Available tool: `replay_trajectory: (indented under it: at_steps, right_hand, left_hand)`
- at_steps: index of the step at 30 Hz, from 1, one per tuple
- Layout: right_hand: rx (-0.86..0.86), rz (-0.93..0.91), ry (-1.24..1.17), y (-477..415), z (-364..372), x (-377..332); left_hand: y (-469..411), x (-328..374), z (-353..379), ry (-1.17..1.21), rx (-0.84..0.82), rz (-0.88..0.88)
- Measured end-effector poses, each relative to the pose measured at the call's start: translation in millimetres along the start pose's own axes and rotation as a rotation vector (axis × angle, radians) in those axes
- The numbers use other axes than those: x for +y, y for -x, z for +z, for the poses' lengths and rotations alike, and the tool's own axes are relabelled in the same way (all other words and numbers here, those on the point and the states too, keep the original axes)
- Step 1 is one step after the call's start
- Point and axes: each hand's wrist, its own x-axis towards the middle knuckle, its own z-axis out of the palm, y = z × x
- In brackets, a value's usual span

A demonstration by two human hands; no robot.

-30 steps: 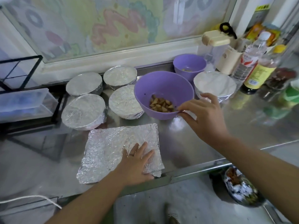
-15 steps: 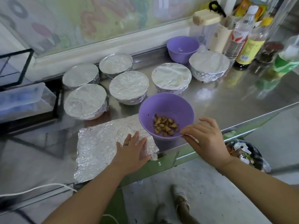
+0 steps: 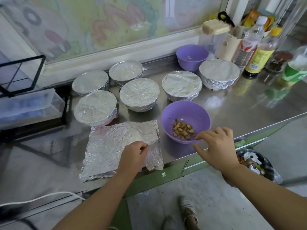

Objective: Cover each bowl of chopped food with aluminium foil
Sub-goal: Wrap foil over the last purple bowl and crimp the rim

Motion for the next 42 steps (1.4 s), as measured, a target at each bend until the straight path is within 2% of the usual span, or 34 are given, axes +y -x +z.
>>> replay_trajectory:
  at_steps: [4,6,7,9,10,11,13,16,18,21,24,26,29,34,39,42]
  right_hand:
    - [0.021,0.032,-0.082,-22.4,-16.6,-18.4]
    - [-0.008,0.082,-0.300,-45.3,-26.9,-37.8]
    - [-0.098,0.178,-0.497,-59.4,-32.7,-48.4]
    - [-0.404,0.488,-0.904,-88.2,-40.6,-68.0]
    - [-0.547,0.632,-1.028,-100.2,-43.5,-74.4]
    - [-0.664,0.740,-1.104,-110.1,-44.5,-78.2]
    - [-0.801,0.820,-1.168,-123.5,-42.6,-80.0]
    - [-0.834,0.864,-1.131,-128.3,-37.2,-74.7]
    - [-0.819,0.821,-1.056,-125.9,-34.1,-65.8]
    - [-0.683,0.751,-0.897,-121.6,-30.4,-42.8]
    - [-0.559,0.760,-0.776,-116.7,-30.5,-1.2]
    - [-0.545,0.751,-0.656,-111.7,-33.5,25.3]
    - [-0.531,0.762,-0.577,-105.2,-35.9,52.9]
    - [-0.625,0.748,-0.530,-98.0,-26.3,80.6]
    - [-0.740,0.702,-0.556,-101.9,-31.0,97.3]
    - [-0.803,0.692,-0.526,-107.9,-32.9,103.8]
  left_hand:
    - [-6.7,20.8,-24.9,0.125,0.230,-0.036]
    - [-11.0,35.0,-40.4,0.163,0.364,0.007]
    - [-13.3,42.6,-46.9,0.180,0.414,0.052]
    - [-17.8,57.3,-54.5,0.178,0.473,0.180]
    - [-19.4,63.5,-54.3,0.158,0.480,0.254]
    - [-20.4,67.6,-51.2,0.132,0.471,0.326]
    - [-20.9,72.5,-39.7,0.081,0.435,0.441]
    - [-22.0,77.1,-20.1,0.019,0.398,0.581]
    - [-23.9,81.0,-10.1,-0.009,0.350,0.698]
    - [-25.4,83.0,-2.4,-0.038,0.248,0.794]
    - [-29.8,76.6,1.4,-0.063,0.272,0.697]
    - [-34.0,71.5,6.0,-0.108,0.271,0.593]
    - [-40.9,71.1,18.7,-0.201,0.125,0.465]
    - [-54.0,88.2,34.5,-0.332,-0.124,0.285]
    - [-70.5,105.1,29.8,-0.401,-0.203,0.194]
    - [-76.7,106.1,28.1,-0.453,-0.311,0.163]
